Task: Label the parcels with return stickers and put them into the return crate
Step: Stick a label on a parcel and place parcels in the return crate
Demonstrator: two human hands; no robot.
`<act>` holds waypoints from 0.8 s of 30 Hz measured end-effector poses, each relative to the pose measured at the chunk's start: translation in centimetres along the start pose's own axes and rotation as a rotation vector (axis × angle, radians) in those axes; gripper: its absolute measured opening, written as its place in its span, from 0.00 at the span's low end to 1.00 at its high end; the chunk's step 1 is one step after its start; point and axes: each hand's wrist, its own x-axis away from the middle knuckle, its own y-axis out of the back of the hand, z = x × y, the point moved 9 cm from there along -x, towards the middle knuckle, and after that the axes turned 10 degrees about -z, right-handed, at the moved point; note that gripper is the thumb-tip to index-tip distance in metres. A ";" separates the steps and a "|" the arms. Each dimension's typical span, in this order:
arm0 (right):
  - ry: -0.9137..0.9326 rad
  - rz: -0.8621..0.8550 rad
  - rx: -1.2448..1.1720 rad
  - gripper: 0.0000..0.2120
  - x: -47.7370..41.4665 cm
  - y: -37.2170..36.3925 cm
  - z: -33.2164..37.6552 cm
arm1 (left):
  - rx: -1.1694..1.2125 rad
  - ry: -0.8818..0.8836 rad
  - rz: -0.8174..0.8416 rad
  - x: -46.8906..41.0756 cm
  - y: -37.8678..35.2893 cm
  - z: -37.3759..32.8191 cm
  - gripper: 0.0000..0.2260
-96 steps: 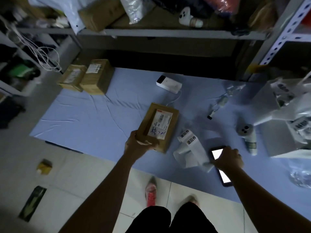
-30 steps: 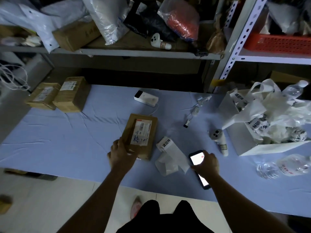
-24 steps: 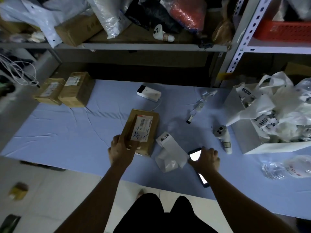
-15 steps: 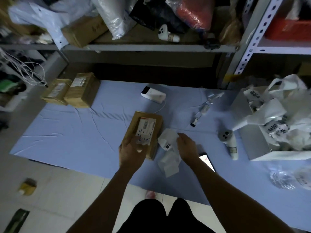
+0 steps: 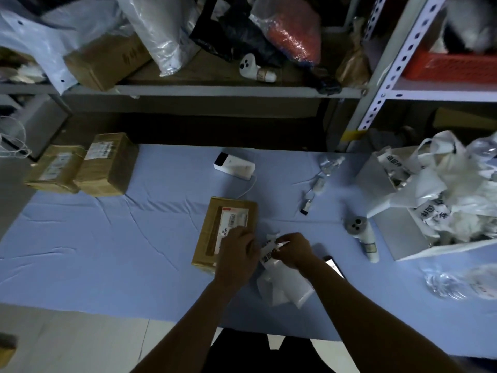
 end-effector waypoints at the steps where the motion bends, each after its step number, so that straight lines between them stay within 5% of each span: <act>1: 0.025 -0.005 -0.052 0.24 0.4 0.2 0.3 | 0.017 -0.042 0.007 -0.3 -0.1 -0.2 0.05; 7: 0.127 -0.042 -0.441 0.20 3.3 2.8 3.2 | 0.078 -0.180 0.082 -0.4 -2.0 -1.2 0.16; 17: 0.147 -0.065 -0.456 0.27 5.7 3.7 3.8 | 0.089 -0.237 0.120 -1.6 -1.4 -2.0 0.10; 24: 0.240 -0.053 -0.407 0.23 6.7 5.1 4.9 | 0.252 0.026 0.281 -1.6 -1.4 -0.8 0.07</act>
